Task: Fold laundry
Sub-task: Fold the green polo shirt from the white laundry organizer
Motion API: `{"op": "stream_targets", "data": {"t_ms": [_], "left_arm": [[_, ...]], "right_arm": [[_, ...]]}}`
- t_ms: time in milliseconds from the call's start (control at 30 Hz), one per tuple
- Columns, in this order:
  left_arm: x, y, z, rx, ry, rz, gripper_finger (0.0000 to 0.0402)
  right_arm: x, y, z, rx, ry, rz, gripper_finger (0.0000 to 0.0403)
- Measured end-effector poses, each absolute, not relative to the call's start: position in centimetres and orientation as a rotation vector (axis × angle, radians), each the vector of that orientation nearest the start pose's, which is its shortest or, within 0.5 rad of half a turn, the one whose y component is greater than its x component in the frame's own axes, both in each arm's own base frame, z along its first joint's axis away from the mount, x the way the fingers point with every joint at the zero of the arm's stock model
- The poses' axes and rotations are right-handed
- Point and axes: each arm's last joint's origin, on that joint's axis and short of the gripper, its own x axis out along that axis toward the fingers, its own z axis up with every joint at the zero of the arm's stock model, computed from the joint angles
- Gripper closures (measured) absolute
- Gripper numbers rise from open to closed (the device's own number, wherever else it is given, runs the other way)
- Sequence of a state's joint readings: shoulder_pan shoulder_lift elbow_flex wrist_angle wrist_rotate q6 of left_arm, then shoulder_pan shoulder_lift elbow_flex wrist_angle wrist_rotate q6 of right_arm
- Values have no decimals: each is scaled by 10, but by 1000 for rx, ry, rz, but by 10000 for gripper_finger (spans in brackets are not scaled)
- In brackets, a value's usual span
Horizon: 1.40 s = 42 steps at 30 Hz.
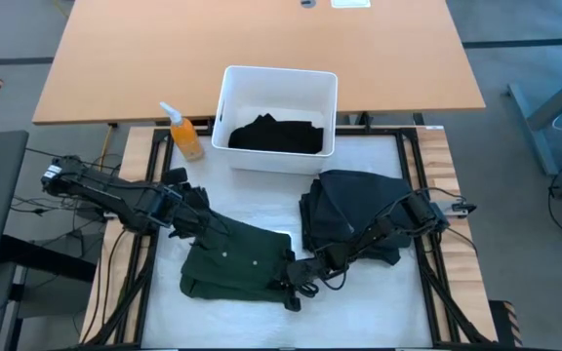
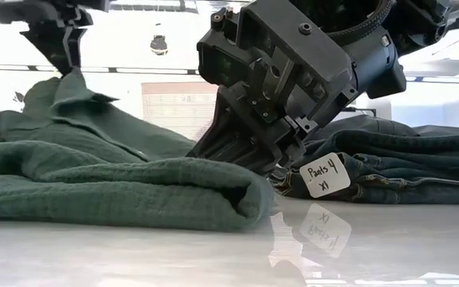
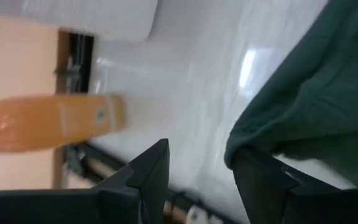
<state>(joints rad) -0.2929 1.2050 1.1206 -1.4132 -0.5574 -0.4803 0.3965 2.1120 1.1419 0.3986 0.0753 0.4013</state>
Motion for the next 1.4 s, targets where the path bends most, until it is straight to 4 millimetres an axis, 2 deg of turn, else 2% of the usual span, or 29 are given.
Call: {"op": "stream_targets", "data": {"t_ms": [133, 233, 300, 433, 633, 700, 833, 967, 1033, 1200, 1400], "left_arm": [[171, -40, 310, 183, 1093, 508, 224], [154, -38, 319, 145, 989, 535, 212], [140, -34, 318, 88, 937, 557, 204], [113, -25, 298, -46, 877, 584, 193], [88, -16, 256, -156, 865, 627, 191], [84, -15, 255, -215, 843, 610, 191], [93, -19, 267, -320, 662, 518, 191], [120, -31, 284, -338, 460, 341, 191], [135, -40, 282, -338, 423, 214, 191], [163, -70, 260, -359, 568, -98, 191], [171, -97, 237, -363, 747, -154, 191]], "right_arm": [[393, 162, 109, 239, 609, 200, 382], [394, 159, 109, 241, 610, 200, 382], [395, 157, 109, 249, 614, 215, 382], [397, 153, 109, 259, 619, 230, 382], [397, 153, 109, 244, 616, 235, 382], [397, 153, 109, 244, 616, 235, 382], [397, 153, 109, 244, 616, 235, 382], [398, 151, 110, 255, 615, 224, 382], [398, 150, 110, 267, 613, 217, 382], [399, 148, 110, 272, 610, 211, 382], [399, 148, 110, 272, 611, 211, 382]]}}
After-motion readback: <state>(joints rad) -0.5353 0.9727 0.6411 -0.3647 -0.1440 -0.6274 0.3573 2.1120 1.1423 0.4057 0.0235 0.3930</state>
